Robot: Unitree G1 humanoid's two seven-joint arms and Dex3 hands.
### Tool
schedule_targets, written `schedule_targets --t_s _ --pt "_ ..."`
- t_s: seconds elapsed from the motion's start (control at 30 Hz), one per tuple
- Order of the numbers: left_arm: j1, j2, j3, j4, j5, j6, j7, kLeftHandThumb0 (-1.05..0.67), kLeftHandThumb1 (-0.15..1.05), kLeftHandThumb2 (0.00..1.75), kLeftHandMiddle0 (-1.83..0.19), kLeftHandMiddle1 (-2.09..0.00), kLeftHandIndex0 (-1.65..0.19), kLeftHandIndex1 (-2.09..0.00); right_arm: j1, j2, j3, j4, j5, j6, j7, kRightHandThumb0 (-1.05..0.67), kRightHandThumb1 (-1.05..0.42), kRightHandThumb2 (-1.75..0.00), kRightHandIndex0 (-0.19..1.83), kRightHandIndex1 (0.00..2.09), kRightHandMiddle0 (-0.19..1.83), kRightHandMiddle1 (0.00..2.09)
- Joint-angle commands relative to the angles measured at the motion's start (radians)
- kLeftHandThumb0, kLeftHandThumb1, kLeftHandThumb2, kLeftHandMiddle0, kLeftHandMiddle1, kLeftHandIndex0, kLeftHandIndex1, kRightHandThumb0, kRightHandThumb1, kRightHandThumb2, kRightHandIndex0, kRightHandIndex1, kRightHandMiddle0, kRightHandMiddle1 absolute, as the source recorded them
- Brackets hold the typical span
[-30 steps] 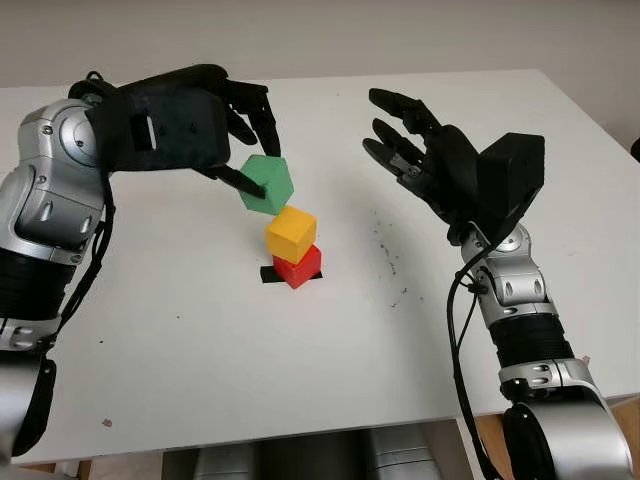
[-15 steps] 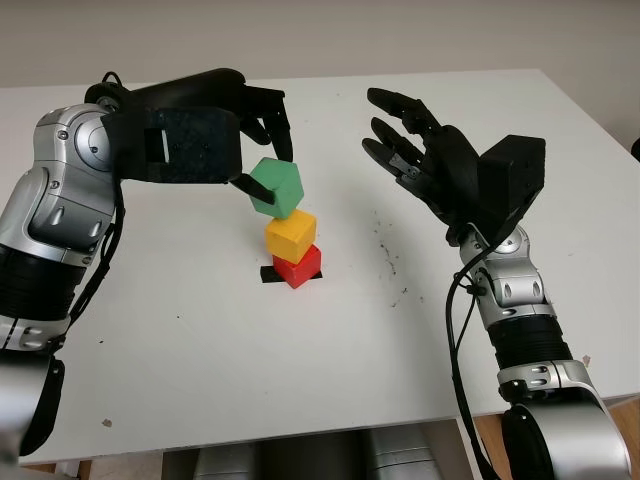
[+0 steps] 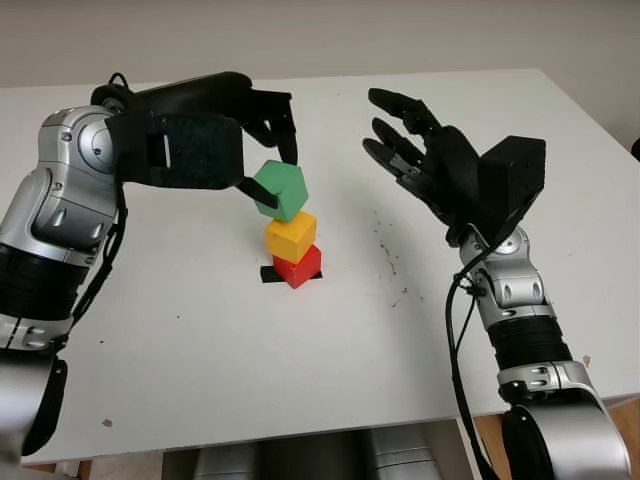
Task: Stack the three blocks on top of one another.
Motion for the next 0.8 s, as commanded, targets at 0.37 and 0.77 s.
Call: schedule_targets --t_s 0.37,0.77 --pt "-0.035 -0.009 -0.002 -0.007 -0.004 0.050 -0.033 -0.44 0.99 0.05 -0.22 -0.73 -0.36 -1.64 0.005 0.004 -0.003 -0.021 0.003 -0.006 -0.002 -0.62 -1.05 -0.07 0.20 0.06 -0.03 0.71" --pt "-0.049 -0.009 -0.010 0.004 -0.003 0.062 -0.056 -0.43 0.98 0.05 -0.22 -0.72 -0.42 -1.52 0.009 0.008 -0.004 -0.030 0.003 -0.001 -0.010 -0.64 -1.05 -0.06 0.20 0.06 -0.03 0.72"
